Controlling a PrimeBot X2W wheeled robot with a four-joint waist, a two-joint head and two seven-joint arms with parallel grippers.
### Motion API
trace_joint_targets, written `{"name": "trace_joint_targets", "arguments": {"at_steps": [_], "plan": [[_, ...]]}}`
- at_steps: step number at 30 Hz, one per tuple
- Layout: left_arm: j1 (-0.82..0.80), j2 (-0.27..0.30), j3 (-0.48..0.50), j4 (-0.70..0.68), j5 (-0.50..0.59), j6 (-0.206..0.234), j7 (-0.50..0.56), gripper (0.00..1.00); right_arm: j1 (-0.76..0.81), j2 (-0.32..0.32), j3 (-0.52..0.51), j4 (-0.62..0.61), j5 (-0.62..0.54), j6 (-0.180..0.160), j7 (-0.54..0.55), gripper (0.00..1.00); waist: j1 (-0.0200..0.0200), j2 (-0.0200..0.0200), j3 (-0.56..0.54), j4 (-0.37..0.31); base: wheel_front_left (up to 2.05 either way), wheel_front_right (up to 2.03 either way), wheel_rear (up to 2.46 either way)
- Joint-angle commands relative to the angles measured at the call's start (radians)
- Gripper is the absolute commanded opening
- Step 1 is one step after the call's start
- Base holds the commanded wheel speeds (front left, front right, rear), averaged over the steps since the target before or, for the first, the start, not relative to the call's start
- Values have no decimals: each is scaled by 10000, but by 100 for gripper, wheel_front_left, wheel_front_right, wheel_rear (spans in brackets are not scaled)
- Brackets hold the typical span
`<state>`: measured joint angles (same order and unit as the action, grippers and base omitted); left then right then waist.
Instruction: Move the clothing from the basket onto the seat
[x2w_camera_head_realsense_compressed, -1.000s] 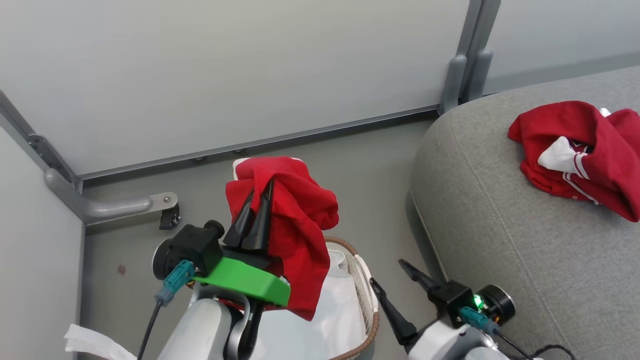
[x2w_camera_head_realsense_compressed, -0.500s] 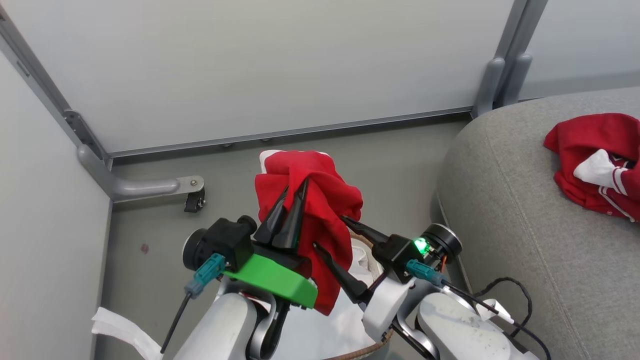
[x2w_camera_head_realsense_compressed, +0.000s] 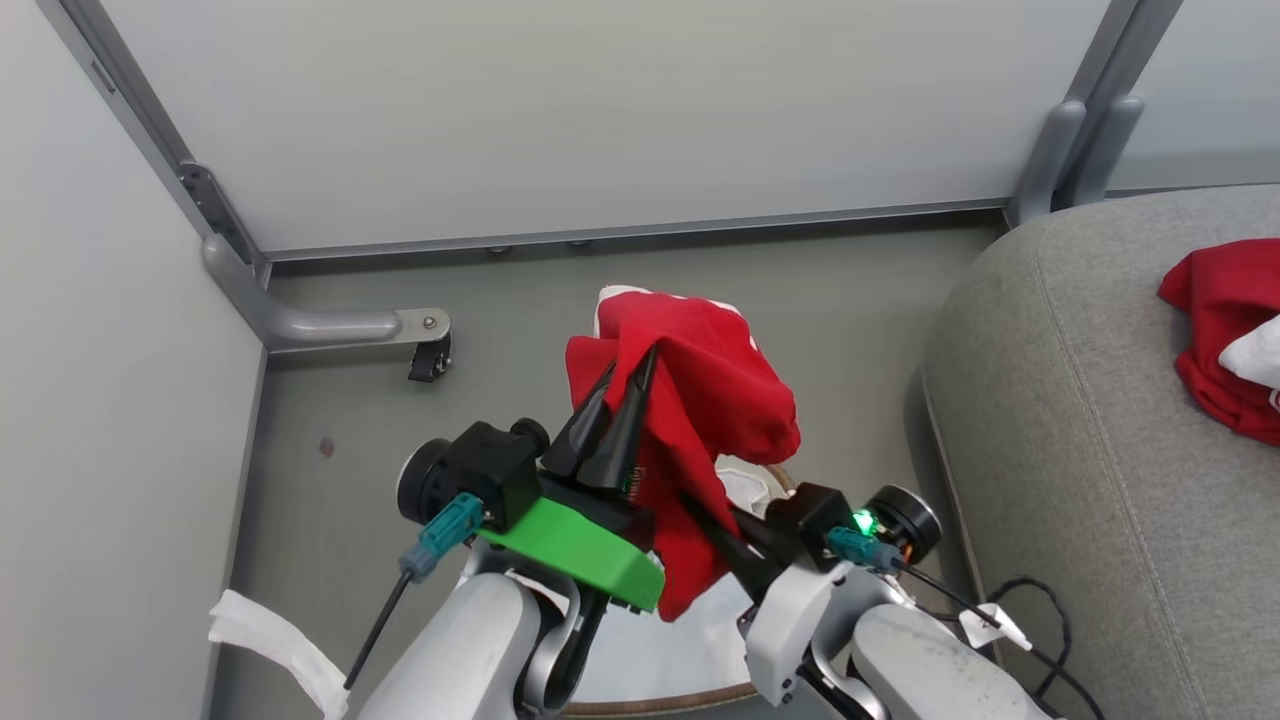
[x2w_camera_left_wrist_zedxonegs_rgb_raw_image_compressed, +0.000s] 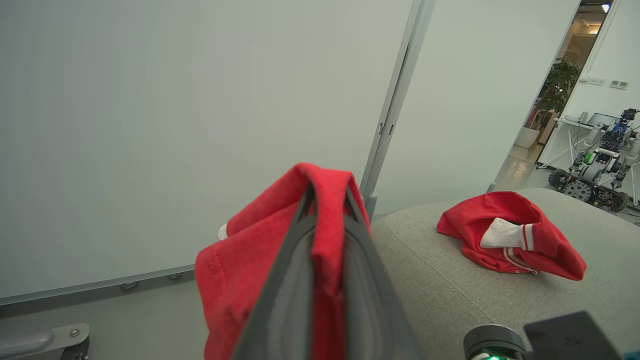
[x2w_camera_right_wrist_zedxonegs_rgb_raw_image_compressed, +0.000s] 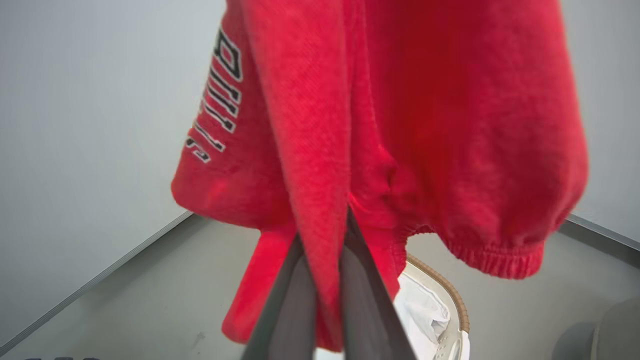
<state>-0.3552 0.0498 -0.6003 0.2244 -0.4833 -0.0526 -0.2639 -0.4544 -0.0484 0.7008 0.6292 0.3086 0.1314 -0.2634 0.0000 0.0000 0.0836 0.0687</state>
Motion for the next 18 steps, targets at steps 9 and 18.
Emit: {"name": "trace_joint_targets", "arguments": {"at_steps": [9,18], "plan": [[205,24,465,39,207,-29,-7,64,962,-62,-1403,-817,-451,-14,-11,0,0,0,40,-390,0,0,0],[592,24,1039,547,776,-93,-1,100,1780,-51,-3084,-3273,-448,-14,-16,0,0,0,22,-1177,0,0,0]]}}
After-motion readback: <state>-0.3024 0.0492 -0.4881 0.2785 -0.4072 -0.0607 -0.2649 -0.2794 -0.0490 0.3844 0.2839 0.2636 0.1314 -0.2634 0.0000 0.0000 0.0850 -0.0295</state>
